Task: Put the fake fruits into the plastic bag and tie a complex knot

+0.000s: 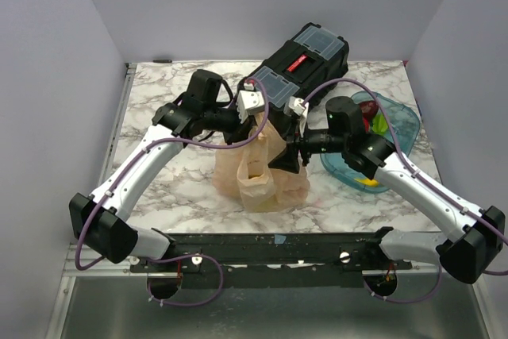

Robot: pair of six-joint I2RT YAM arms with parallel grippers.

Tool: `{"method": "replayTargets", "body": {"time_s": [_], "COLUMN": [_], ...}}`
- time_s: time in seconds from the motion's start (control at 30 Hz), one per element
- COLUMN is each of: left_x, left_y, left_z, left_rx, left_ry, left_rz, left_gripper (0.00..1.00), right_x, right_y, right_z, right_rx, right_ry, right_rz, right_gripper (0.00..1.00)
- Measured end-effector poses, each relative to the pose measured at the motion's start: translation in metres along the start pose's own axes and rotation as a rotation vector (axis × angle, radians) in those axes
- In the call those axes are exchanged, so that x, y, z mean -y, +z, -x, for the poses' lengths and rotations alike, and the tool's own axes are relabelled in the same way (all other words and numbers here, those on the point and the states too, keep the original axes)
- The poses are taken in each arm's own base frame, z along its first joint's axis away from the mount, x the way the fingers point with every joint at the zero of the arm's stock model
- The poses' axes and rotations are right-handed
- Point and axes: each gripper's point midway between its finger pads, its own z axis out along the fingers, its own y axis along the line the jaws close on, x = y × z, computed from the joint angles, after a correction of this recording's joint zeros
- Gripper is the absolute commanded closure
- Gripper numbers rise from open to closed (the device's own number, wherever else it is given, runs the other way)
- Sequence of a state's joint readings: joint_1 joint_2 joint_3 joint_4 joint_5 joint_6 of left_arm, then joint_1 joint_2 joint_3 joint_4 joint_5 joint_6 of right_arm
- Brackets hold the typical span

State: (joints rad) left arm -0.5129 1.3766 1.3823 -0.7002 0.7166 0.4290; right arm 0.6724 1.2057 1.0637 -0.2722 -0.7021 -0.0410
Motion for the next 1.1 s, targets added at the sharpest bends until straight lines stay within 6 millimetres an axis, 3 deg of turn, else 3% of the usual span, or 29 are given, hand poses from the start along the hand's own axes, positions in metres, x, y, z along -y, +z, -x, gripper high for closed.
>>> {"method": "replayTargets", "body": {"time_s": [0.2,0.4,0.53,0.73,0.93,1.03,1.1], "left_x": [0.003,0.016,0.028,0.038,0.04,0.053,0.063], "left_y": [-0.001,-0.012,-0.024,-0.033,-0.024,-0.025,-0.028], "left_z": [0.003,0.014,0.015,0.025,0.031,0.03,0.029], "left_rx": [0.012,0.056,0.072,0.107,0.108,0.111,0.116], "left_ry": [0.015,0.079,0.119,0.084,0.018,0.024,0.037], "left_rz": [-0.015,-0.044,-0.047,-0.038,-0.092,-0.167,-0.21], "left_gripper": [1.0,1.0,0.99,0.77,0.36,0.26,0.25], "right_x": [-0.003,0.009,0.019,0.024,0.024,0.024,0.023], "right_y": [0.002,0.013,0.015,0.018,0.019,0.019,0.018], "right_z": [0.0,-0.002,0.0,-0.004,-0.004,-0.005,-0.006], "right_rx": [-0.005,-0.005,0.012,0.017,0.017,0.013,0.011], "right_ry": [-0.007,0.047,0.073,0.092,0.092,0.093,0.092], "right_rz": [0.03,0.002,-0.055,-0.072,-0.069,-0.069,-0.069], "right_gripper": [0.42,0.9,0.99,0.99,0.99,0.99,0.99]}}
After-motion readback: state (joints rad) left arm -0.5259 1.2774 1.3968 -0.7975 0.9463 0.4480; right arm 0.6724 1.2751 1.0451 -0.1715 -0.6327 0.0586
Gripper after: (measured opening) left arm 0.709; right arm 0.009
